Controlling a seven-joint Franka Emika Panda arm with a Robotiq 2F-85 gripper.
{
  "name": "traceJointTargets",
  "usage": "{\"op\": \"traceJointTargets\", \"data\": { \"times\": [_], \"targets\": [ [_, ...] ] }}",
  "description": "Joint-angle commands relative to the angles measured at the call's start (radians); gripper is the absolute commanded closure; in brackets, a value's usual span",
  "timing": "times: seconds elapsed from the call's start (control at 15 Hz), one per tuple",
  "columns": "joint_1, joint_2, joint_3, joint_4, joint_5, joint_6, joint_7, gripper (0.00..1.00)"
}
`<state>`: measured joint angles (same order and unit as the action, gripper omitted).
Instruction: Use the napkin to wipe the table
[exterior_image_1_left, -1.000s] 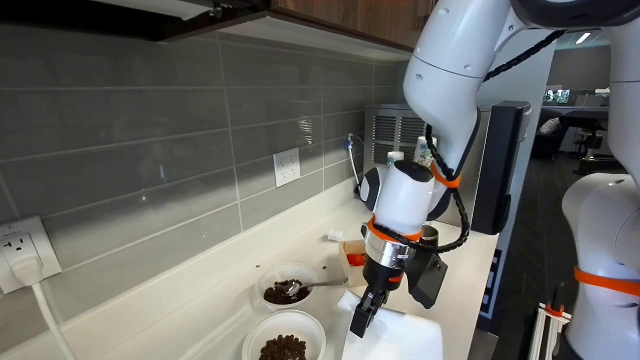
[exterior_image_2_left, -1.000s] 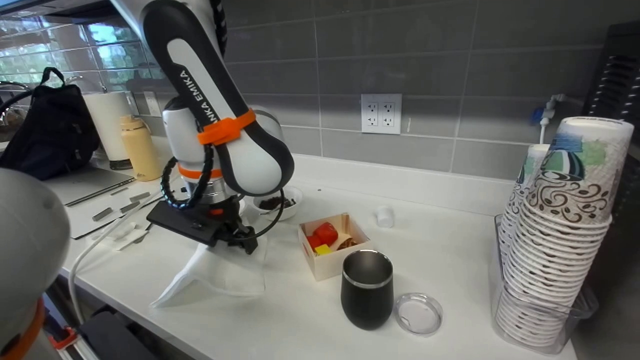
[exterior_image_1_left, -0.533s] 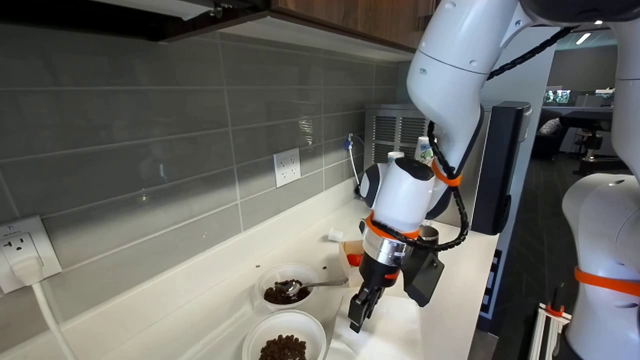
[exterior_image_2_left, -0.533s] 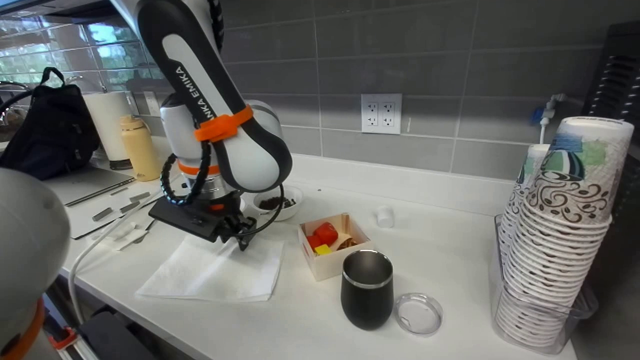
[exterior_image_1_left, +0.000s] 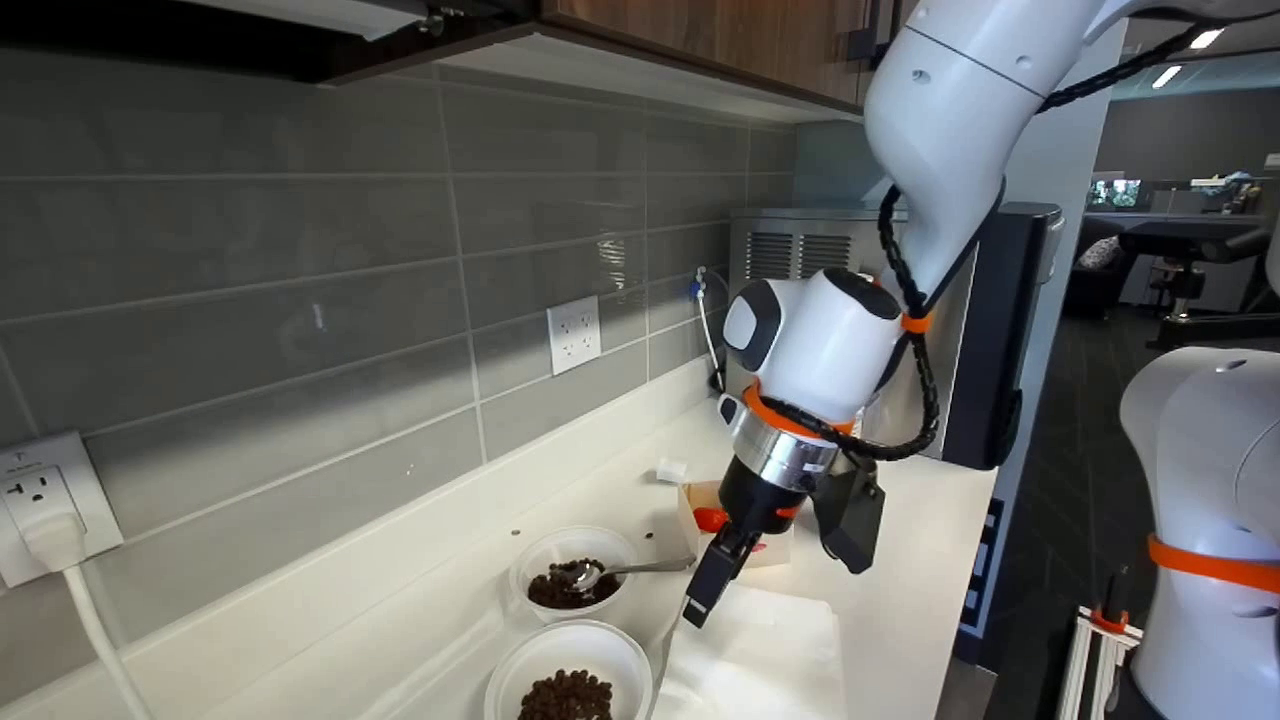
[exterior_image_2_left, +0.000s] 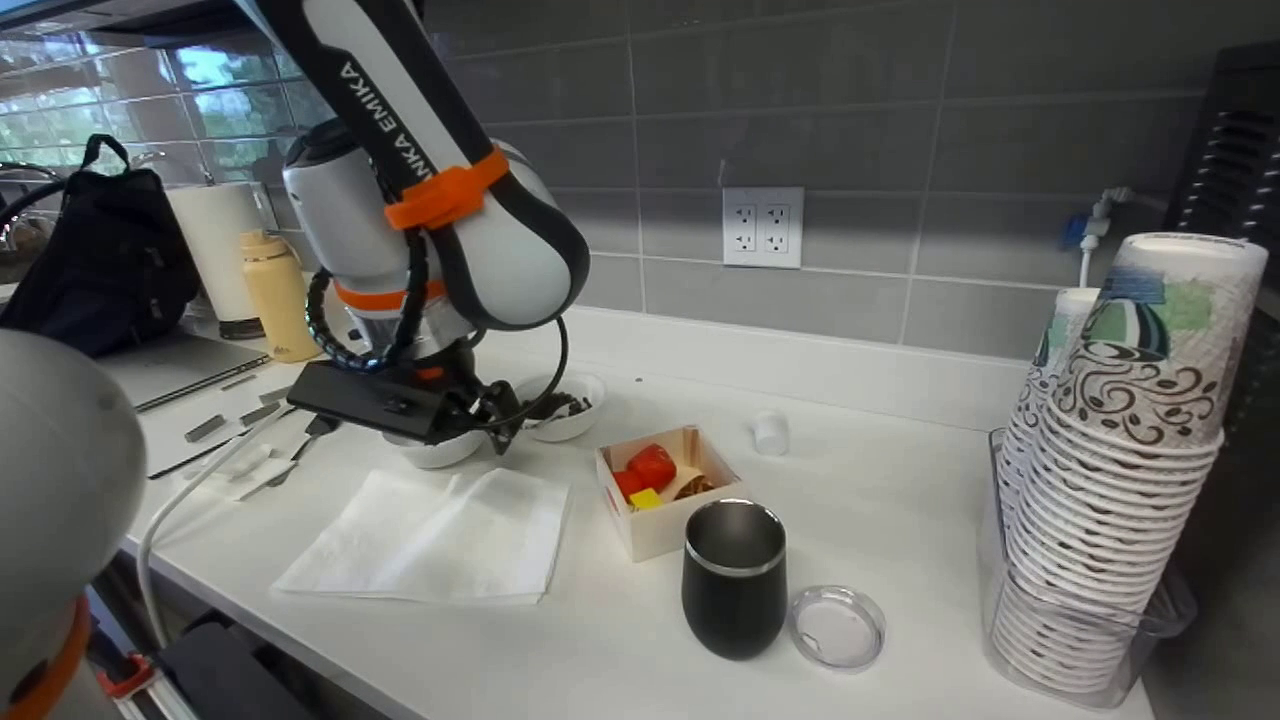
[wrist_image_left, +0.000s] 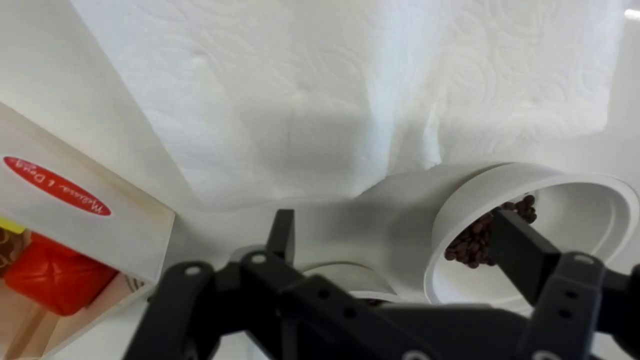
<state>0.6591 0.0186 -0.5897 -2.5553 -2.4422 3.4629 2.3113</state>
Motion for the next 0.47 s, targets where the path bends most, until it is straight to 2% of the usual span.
{"op": "traceJointTargets", "data": {
  "times": [0.0, 0.07, 0.4],
  "targets": [
    [0.011, -0.081, 0.007, -0.002, -0.159, -0.027, 0.138, 0.00],
    [-0.010, -0.063, 0.008, -0.010, -0.073, -0.037, 0.030, 0.00],
    [-0.020, -0.065, 0.033, -0.016, -0.070, -0.050, 0.030, 0.00]
  ]
}}
